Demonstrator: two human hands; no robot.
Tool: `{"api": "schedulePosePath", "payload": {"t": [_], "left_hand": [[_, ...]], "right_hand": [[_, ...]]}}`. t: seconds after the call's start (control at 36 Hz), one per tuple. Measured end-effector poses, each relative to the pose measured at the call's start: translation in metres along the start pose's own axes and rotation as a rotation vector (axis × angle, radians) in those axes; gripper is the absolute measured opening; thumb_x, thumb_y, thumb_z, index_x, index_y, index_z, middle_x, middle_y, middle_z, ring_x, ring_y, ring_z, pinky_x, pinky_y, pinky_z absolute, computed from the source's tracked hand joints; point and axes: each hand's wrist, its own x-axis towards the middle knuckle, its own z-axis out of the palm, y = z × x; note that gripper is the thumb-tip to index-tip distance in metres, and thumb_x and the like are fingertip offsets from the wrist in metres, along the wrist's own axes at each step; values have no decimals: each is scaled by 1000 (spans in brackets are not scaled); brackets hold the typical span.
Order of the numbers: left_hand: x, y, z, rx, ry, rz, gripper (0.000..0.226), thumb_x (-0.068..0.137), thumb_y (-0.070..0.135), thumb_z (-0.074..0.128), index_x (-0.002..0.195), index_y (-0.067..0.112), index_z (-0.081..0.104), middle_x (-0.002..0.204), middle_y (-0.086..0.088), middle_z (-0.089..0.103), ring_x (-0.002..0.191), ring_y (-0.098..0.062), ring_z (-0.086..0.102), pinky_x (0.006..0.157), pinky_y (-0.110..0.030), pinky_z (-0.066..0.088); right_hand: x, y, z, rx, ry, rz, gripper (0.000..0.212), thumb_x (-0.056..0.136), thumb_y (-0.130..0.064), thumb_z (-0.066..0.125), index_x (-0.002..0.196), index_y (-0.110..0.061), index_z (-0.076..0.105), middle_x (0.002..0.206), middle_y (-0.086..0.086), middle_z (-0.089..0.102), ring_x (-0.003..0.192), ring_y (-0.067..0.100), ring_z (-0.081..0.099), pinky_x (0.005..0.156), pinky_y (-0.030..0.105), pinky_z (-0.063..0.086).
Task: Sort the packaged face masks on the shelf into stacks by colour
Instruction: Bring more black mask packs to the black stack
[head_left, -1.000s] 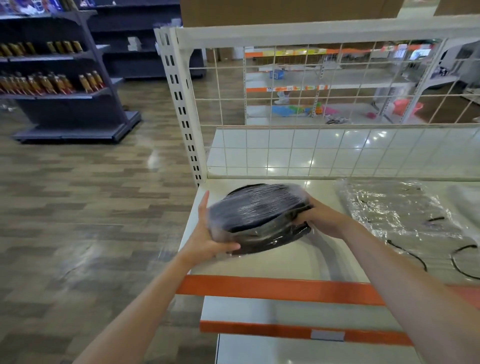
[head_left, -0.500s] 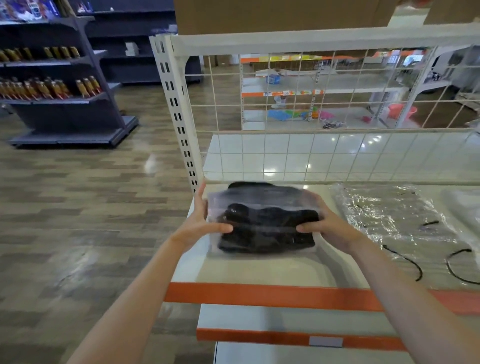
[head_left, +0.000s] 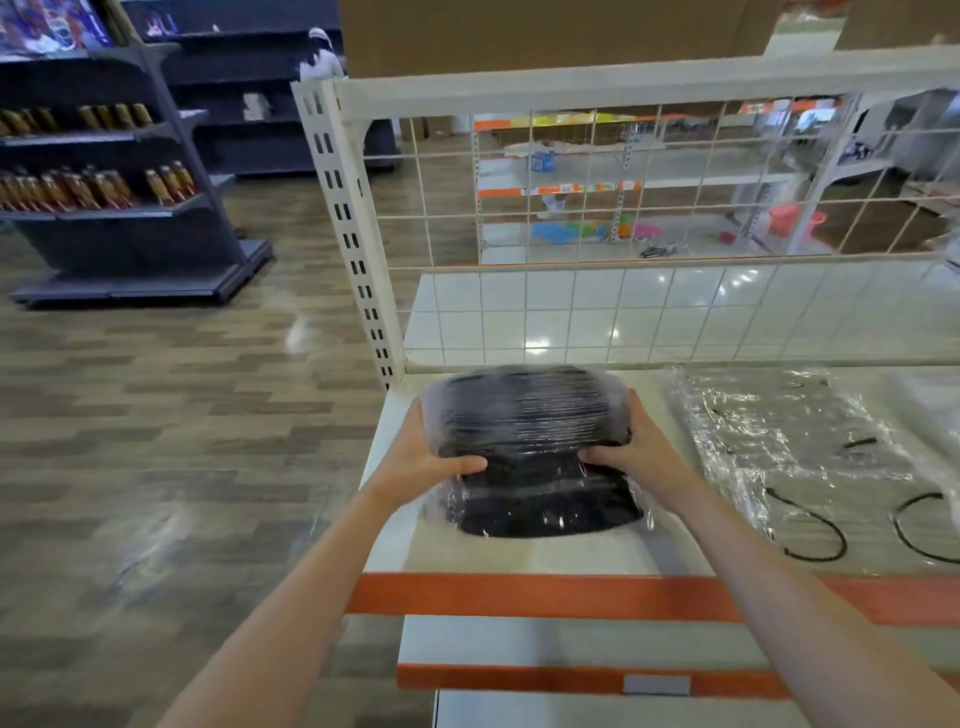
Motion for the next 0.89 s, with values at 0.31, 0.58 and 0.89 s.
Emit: {"api": "schedulePosePath", "payload": {"t": [0.31, 0.58, 0.89], "left_hand": [[-13, -4, -5, -62, 88, 27, 90, 46, 45, 85, 120, 39, 32, 127, 5, 45, 119, -2, 48, 92, -15, 45], [-19, -13, 2, 102, -7, 111, 101, 58, 43, 85, 141, 17, 34, 142, 7, 31, 135, -2, 31, 114, -23, 27], [-16, -17, -13, -80, -9, -69, 135, 36, 58, 89, 145, 28, 15, 142, 6, 37, 132, -8, 38, 107, -25, 34]], "right_hand": [[6, 13, -15, -100, -181, 107, 97, 42, -43, 92, 123, -46, 38, 132, 0, 51, 121, 22, 52, 102, 42, 41], [11, 13, -2, -199, -182, -21, 74, 60, -16, 88, 126, -15, 56, 124, 13, 56, 119, 21, 53, 105, 38, 41], [4, 15, -13, -87, -290, 17, 105, 55, -31, 88, 142, -25, 30, 141, -7, 44, 130, 4, 43, 110, 33, 36]]}}
